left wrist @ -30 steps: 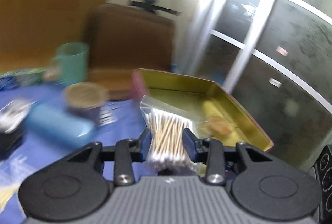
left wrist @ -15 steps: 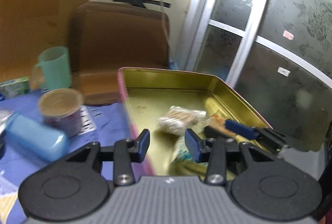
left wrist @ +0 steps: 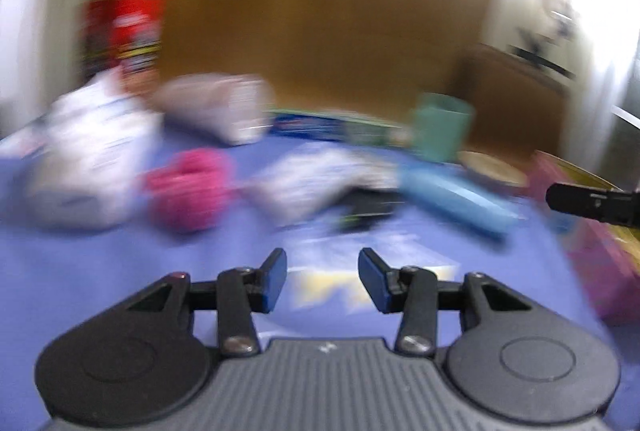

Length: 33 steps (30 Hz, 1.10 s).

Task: Organize soft objects
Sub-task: 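Drop the cotton swab bag into the gold tin, then grasp the pink knitted cloth with the left gripper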

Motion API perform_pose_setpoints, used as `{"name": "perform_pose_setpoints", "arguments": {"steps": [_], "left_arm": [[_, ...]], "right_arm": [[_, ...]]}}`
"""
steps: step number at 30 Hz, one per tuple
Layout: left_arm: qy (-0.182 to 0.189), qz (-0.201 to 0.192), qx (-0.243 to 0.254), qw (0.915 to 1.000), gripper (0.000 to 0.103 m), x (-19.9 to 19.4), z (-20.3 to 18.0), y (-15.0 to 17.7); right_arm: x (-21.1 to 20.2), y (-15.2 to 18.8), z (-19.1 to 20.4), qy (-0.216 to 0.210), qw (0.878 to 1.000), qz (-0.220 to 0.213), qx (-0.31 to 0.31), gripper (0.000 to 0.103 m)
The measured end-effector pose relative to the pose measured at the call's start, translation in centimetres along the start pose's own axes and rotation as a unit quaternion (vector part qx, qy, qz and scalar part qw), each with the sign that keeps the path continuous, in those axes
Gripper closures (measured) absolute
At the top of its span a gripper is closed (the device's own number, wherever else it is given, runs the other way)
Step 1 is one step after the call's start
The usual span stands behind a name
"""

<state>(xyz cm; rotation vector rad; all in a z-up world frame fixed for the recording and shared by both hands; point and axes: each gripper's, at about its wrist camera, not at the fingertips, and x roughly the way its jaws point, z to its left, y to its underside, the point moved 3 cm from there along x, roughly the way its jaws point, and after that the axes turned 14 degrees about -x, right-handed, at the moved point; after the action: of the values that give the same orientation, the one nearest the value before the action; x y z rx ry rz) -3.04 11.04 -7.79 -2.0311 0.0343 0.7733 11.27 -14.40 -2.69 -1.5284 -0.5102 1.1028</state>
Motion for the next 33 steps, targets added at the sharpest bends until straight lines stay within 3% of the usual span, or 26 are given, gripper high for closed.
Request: {"name": "perform_pose_setpoints", "arguments": {"steps": [4, 6, 13, 16, 22, 25, 29, 33], "left_arm": [[-0.029, -0.015, -0.082, 0.9961, 0.062, -0.9, 6.1, 0.0], [-0.004, -0.022, -0.127, 0.9916, 0.061, -1.3, 8.0, 0.0], [0.011, -0.049, -0.093, 0.9944, 0.061, -1.6, 6.5, 0.0], [0.017, -0.055, -0.091, 0.9942, 0.061, -1.7, 6.4, 0.3], [0.028, -0.048, -0.104, 0.9930, 0.059, -1.7, 6.9, 0.3], [0.040, -0.041, -0.104, 0.9929, 0.050, -1.8, 6.8, 0.3], [0.068, 0.000, -0.085, 0.9941, 0.040, -1.4, 5.4, 0.5], [0.147, 0.055, -0.074, 0.9849, 0.029, -1.9, 1.4, 1.2]], "right_arm": [[6.3, -1.9, 6.2, -0.088, 0.995, 0.030, -0.026, 0.056], [9.4, -2.8, 9.1, -0.122, 0.991, 0.044, -0.031, 0.051], [20.7, -3.8, 15.4, -0.164, 0.977, 0.137, -0.020, 0.043], [22.8, -3.1, 16.2, -0.156, 0.975, 0.158, -0.031, 0.051], [17.2, -3.4, 14.6, -0.155, 0.979, 0.118, -0.065, 0.055], [13.1, -2.3, 12.2, -0.146, 0.980, 0.109, -0.075, 0.054], [6.8, 0.6, 9.7, -0.132, 0.981, 0.109, -0.095, 0.054], [2.6, 3.5, 7.9, -0.126, 0.982, 0.121, -0.079, 0.054]]}}
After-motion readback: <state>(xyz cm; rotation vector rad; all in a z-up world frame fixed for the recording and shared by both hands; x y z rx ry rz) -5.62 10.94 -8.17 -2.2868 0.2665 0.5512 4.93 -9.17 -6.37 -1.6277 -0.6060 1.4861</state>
